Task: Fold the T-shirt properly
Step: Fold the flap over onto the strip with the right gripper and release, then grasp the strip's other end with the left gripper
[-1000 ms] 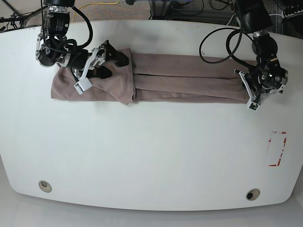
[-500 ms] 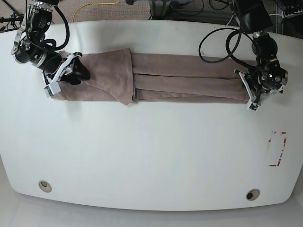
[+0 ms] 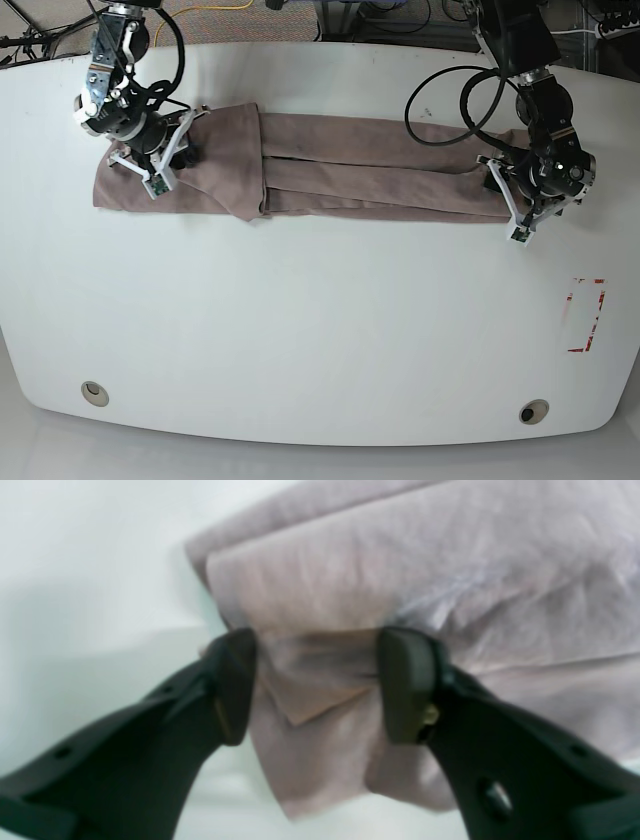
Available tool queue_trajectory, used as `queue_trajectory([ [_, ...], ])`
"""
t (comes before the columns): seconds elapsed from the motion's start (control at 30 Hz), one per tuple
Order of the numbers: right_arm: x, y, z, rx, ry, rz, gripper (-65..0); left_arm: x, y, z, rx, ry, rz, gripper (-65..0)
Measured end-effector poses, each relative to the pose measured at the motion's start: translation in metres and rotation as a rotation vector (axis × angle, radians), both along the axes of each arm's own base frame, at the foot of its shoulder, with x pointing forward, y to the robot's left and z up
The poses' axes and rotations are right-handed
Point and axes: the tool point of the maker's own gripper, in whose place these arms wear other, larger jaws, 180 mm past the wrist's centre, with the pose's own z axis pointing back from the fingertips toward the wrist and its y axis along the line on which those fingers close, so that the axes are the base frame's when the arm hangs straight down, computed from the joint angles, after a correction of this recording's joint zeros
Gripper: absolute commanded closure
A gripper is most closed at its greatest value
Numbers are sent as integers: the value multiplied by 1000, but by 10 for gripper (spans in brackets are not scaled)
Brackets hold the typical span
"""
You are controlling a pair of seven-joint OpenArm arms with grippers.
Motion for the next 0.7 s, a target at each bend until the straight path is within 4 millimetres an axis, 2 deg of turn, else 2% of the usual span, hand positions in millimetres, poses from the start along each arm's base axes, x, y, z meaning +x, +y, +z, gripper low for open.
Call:
queue_trajectory([
  [0.13, -2, 7, -13, 20, 34, 0, -130, 5, -16, 12, -68, -45, -19, -382],
  [0.27, 3, 2, -14, 28, 20, -14, -130, 13, -19, 32, -113, -90, -12, -382],
  [0.37, 4, 1, -13, 25, 19, -14, -130, 17, -2, 50, -141, -130, 21, -383],
  [0.53, 3, 1, -14, 24, 21, -14, -130, 4, 35, 62, -177, -156, 103, -383],
  [0.63, 3, 1, -14, 25, 21, -14, -130, -10, 46, 57, -214, -146, 110, -383],
  [0.7, 3, 1, -14, 25, 21, -14, -130, -19, 48, 47, -241, -108, 112, -383],
])
